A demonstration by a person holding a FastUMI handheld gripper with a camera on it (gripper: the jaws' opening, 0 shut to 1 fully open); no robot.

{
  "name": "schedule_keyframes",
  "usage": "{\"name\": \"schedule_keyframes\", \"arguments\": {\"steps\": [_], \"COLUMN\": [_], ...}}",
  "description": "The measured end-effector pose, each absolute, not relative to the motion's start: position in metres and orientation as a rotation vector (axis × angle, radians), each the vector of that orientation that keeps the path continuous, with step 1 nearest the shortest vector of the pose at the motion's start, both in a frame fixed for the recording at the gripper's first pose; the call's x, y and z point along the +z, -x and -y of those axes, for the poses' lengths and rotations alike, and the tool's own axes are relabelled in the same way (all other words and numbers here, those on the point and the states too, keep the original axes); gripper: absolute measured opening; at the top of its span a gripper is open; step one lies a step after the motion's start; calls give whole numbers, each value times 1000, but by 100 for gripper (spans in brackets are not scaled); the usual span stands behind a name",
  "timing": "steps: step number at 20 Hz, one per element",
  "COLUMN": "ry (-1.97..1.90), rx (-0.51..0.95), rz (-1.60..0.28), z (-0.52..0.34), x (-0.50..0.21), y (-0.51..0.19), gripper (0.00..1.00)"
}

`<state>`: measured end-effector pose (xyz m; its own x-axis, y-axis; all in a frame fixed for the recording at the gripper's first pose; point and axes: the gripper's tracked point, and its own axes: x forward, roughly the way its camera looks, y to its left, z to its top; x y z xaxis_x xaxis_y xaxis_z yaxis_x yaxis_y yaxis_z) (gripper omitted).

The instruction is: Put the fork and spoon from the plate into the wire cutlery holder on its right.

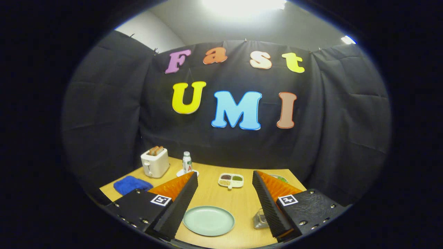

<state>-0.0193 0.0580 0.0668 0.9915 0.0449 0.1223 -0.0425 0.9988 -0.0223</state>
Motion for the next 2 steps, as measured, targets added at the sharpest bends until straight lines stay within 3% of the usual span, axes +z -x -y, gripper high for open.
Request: {"name": "schedule_keyframes", "arguments": {"steps": [2], "ry": [-18], "rx": [43], "rz": [173], "z": [-58], "x": [69], "y": [28], "gripper": [96]}}
